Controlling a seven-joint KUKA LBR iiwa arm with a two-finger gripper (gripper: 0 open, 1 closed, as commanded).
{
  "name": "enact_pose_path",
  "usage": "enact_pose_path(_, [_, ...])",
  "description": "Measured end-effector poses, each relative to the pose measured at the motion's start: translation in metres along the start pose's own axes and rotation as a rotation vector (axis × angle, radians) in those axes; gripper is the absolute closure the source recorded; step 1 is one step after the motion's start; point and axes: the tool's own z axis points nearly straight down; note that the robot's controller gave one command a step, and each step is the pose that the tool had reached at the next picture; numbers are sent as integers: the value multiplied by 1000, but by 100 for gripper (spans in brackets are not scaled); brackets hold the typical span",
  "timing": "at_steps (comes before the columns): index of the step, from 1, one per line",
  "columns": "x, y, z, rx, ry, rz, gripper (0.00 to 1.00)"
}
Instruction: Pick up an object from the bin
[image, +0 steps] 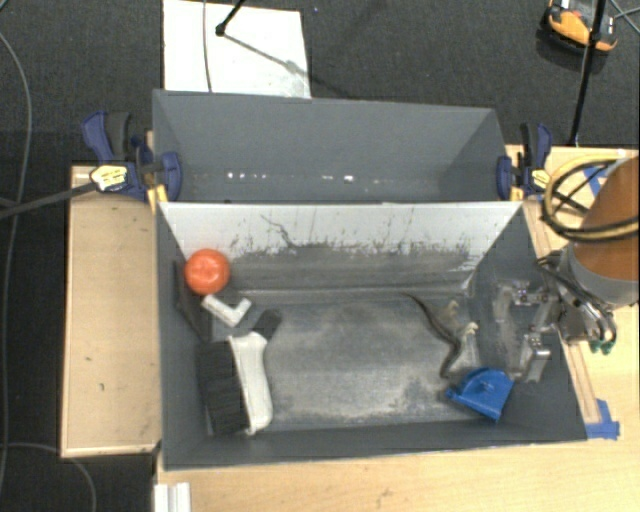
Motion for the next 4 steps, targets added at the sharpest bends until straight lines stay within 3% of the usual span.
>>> enact_pose_path(1, [-2, 1, -5, 2, -8, -5, 0])
enact_pose_path(2, [-25, -2, 69, 1, -8, 113, 0])
enact_pose_path(3, [7, -5, 74, 2, -17, -41, 0])
enact_pose_path(4, [-26, 0, 77, 1, -9, 109, 0])
